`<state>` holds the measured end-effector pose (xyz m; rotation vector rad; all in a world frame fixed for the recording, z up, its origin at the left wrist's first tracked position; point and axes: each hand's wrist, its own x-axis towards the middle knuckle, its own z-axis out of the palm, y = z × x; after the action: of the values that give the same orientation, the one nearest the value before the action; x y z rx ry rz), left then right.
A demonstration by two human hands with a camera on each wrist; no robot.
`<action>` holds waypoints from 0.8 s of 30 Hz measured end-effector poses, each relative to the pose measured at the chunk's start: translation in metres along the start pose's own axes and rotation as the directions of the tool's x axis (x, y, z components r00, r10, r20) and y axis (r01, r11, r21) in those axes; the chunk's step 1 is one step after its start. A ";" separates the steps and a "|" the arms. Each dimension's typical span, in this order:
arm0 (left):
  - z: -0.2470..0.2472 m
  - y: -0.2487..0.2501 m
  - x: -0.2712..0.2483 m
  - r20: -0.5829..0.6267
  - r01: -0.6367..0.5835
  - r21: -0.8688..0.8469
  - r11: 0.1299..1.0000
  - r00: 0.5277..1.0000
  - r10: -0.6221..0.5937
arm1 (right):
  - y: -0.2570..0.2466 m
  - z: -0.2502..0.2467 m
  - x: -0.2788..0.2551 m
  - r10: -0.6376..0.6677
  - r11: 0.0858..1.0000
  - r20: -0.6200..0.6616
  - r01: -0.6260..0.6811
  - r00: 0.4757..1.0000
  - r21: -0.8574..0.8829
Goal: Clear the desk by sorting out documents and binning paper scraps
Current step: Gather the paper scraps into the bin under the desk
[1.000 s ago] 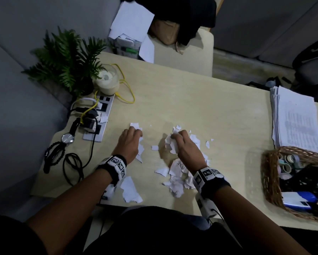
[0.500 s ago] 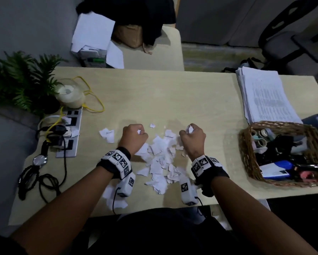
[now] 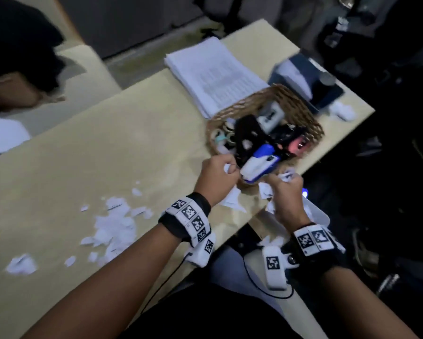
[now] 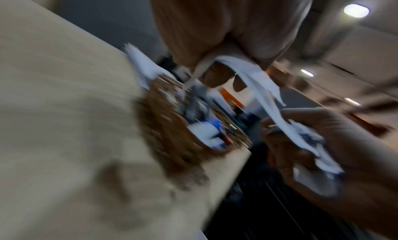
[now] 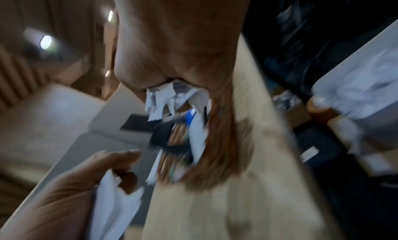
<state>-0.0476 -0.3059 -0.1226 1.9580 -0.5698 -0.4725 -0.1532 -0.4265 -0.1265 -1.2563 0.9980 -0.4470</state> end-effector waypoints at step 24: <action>0.453 -0.161 0.088 0.317 0.346 0.471 0.812 0.792 -0.521 | 0.286 -0.280 0.226 0.407 0.778 -0.359 -0.525 0.840 -0.344</action>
<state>-0.1968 -0.6196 -0.4662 2.3997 -0.4965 -1.2010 -0.3273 -0.6746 -0.4716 -1.2888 1.6632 0.0141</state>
